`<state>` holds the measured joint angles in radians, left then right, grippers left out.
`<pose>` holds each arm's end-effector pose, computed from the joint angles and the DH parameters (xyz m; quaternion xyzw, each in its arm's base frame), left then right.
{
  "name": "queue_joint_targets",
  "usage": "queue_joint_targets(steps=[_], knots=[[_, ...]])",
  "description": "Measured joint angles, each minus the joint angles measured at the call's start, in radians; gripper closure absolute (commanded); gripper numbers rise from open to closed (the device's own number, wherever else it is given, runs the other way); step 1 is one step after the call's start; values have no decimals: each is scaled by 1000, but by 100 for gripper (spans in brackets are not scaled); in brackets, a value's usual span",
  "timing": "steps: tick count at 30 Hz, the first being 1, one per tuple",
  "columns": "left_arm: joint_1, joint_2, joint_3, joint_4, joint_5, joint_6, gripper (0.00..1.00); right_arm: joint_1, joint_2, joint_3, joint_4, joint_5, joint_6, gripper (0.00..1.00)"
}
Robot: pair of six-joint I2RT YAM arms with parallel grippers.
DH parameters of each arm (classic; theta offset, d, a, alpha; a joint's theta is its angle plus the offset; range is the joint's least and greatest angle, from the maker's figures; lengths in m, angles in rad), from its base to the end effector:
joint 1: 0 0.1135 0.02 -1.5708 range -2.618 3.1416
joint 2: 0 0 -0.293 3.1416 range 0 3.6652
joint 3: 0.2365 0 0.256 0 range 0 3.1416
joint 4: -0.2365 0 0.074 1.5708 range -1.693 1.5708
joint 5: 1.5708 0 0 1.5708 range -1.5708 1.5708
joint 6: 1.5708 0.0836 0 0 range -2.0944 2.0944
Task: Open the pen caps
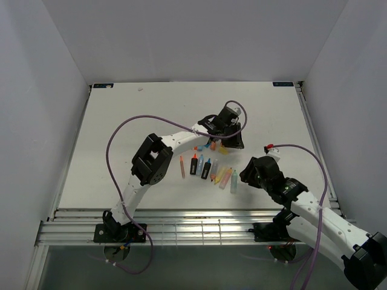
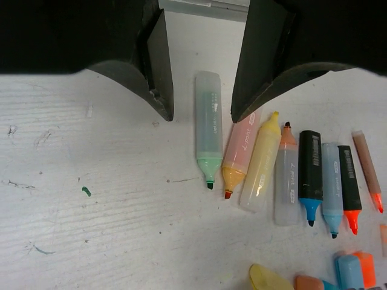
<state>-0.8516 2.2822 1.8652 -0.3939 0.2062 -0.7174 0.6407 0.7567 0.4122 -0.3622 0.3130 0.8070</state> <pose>0.3629 -0.4405 0.1765 0.1000 0.9191 -0.3283 0.1936 0.1583 0.0859 0.1874 0.1395 0.8885 0.1679 0.4036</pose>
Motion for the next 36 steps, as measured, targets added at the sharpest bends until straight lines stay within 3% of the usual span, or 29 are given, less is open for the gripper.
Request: queue_joint_targets(steps=[12,20,28,36], knots=[[-2,70,64,-77,-111,33,82,-13,-90,0,-65,21,-2,51],[-2,96,98,-90,-124,48,69,-13,-105,-1,-84,21,-2,51],[-1,125,106,-103,-143,51,64,-20,-116,-1,-85,21,-3,51],[-2,125,109,-106,-146,52,52,-24,-116,-2,-85,20,-2,51]])
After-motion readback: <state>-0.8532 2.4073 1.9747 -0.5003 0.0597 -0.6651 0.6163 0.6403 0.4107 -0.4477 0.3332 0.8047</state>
